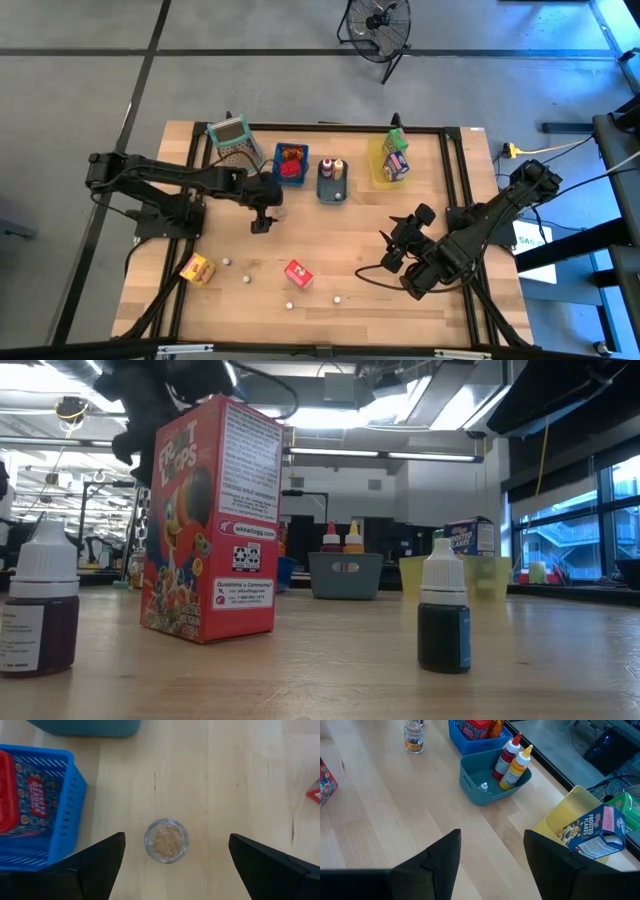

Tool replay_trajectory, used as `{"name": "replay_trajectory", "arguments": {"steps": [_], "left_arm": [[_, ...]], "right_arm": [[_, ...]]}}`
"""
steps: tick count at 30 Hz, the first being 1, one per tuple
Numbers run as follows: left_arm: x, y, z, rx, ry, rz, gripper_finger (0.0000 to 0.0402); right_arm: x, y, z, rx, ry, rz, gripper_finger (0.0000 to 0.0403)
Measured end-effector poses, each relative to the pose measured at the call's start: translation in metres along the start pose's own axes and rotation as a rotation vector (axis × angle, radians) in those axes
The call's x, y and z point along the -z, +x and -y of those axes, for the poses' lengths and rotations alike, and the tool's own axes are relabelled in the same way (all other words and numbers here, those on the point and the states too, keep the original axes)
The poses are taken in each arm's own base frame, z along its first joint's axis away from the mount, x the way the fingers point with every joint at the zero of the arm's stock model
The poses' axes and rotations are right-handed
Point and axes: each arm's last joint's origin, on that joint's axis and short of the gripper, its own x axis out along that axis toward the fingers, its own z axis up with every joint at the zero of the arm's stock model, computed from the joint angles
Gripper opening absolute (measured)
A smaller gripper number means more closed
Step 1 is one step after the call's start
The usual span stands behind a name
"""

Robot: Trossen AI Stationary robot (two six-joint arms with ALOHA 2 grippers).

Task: Pick & Place Kitchen Items
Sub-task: Put the brown seasoning bottle into the blue bin

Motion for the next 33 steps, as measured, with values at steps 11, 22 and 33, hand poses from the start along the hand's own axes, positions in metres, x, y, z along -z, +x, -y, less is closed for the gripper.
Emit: {"name": "replay_trajectory", "arguments": {"steps": [11,22,33], "left_arm": [[0.005,0.006,-0.002,-0.025,0.006,0.006,0.0352],[0.013,0.018,-0.002,-0.030,0.005,0.023,0.0352],[0.016,0.033,-0.002,-0.027,0.000,-0.030,0.0352]], "right_arm": [[0.000,0.000,0.000,0.001,0.002,0.006,0.0218],[0.000,0.000,0.000,0.001,0.004,0.009,0.0218],[0.000,0.000,0.000,0.001,0.004,0.009,0.0218]]}}
